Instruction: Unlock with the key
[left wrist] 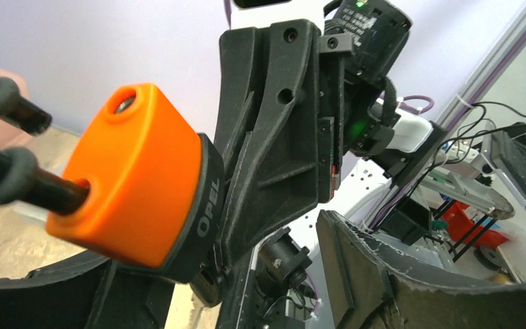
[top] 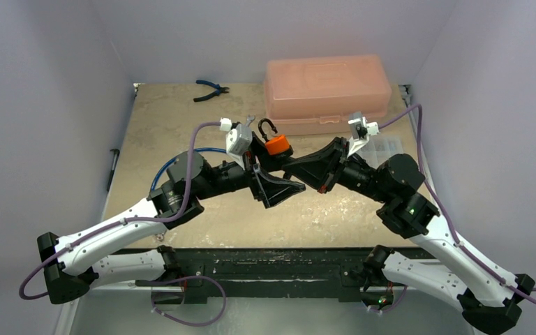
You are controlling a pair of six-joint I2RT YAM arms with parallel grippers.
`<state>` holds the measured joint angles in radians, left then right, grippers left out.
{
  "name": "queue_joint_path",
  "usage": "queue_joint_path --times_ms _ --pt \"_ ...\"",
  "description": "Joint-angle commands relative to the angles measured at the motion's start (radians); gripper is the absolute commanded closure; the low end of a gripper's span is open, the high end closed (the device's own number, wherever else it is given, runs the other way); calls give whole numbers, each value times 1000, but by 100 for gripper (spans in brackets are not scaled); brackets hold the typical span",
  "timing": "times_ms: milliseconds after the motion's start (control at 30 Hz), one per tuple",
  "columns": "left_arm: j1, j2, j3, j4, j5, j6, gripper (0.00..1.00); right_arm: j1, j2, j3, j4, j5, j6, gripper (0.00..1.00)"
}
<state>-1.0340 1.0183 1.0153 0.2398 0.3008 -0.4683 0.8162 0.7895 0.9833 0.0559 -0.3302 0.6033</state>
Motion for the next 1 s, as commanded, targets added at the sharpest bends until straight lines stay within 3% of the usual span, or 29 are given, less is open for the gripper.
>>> queue_joint_path --times_ms 0,300,633,700,833,967 --pt "-3 -33 24 -53 -74 10 24 0 -25 42 29 75 -52 100" --pt "-3 -126 -15 -107 -209 5 22 0 -37 34 16 82 -56 100" --pt "-3 -190 88 -339 -549 -42 25 0 -45 40 -103 129 -149 100" --pt "-3 -201 113 -362 -503 22 27 0 -40 48 -134 136 -167 100" --pt "-3 -232 169 -440 -309 364 27 0 -26 85 -188 105 -190 100" --pt "-3 -251 165 -492 -406 626 26 0 -34 120 -266 45 -191 100"
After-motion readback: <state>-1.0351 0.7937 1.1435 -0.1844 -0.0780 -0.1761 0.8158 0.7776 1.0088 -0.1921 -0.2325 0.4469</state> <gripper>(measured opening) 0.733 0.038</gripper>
